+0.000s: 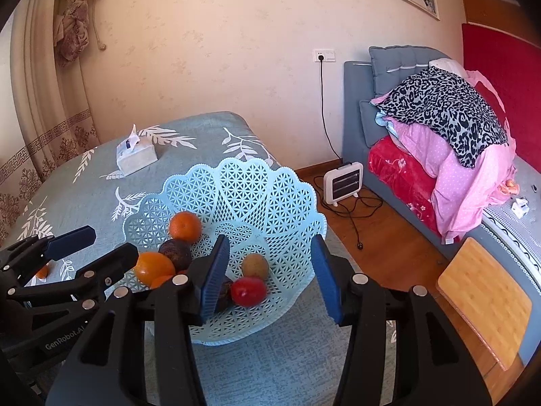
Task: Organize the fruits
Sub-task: 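Carry both fruits to the basket and release them from both tools, then withdraw both tools and grasp an orange with the left tool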
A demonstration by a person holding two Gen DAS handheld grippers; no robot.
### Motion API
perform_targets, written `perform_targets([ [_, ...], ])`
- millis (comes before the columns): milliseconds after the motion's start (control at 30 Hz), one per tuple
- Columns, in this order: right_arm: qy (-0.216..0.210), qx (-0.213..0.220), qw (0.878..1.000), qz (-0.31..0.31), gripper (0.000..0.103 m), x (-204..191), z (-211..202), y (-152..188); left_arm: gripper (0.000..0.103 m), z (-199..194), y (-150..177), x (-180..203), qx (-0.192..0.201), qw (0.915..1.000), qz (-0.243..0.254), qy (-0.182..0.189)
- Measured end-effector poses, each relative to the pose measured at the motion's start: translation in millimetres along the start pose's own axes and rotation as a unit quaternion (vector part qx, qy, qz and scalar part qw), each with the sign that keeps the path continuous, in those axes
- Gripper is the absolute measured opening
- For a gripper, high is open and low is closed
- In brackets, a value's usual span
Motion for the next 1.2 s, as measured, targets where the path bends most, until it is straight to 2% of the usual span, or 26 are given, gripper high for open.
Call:
perform_targets([
  [167, 0.0, 0.0, 1.0, -0.001, 0.052, -1.5, -0.3, 0.3, 0.073, -4.0, 2.0, -5.1, 0.002, 1.0, -0.004, -0.008],
  [267, 0.001, 0.003, 1.0, -0.001, 0.059, -1.9, -0.9, -0.1, 0.077, -6.6, 3.7, -9.2, 0.003, 0.9999, -0.005, -0.014],
  [367, 0.001, 0.004, 1.0, -0.004, 0.06, -5.8, -2.1, -0.3, 0.083, -10.8, 4.4, -12.7, 0.008, 0.9997, -0.005, -0.022],
  [667, -0.005, -0.003, 1.0, -0.024, 0.06, -24.7, -0.9, 4.3, 0.084, -24.2, 12.9, -37.2, 0.014, 0.9984, -0.017, -0.052],
  [800, -0.007, -0.002, 0.999, -0.034, 0.067, -34.3, -1.1, 6.5, 0.088, -30.5, 20.2, -51.5, 0.014, 0.9973, -0.028, -0.066],
  [1200, -0.028, -0.01, 0.997, -0.074, 0.068, -78.4, -0.8, 14.4, 0.088, -49.5, 45.2, -99.3, 0.009, 0.9928, -0.073, -0.095],
])
Point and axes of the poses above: each gripper's, at about its wrist camera, not at the fingertips, and z roughly the way its jaws point, x to its right, y to its underside, the point moved 8 cm from there along z, roughly the way its jaws point, and after that the axes turned 7 degrees about z, right-handed, at the moved point
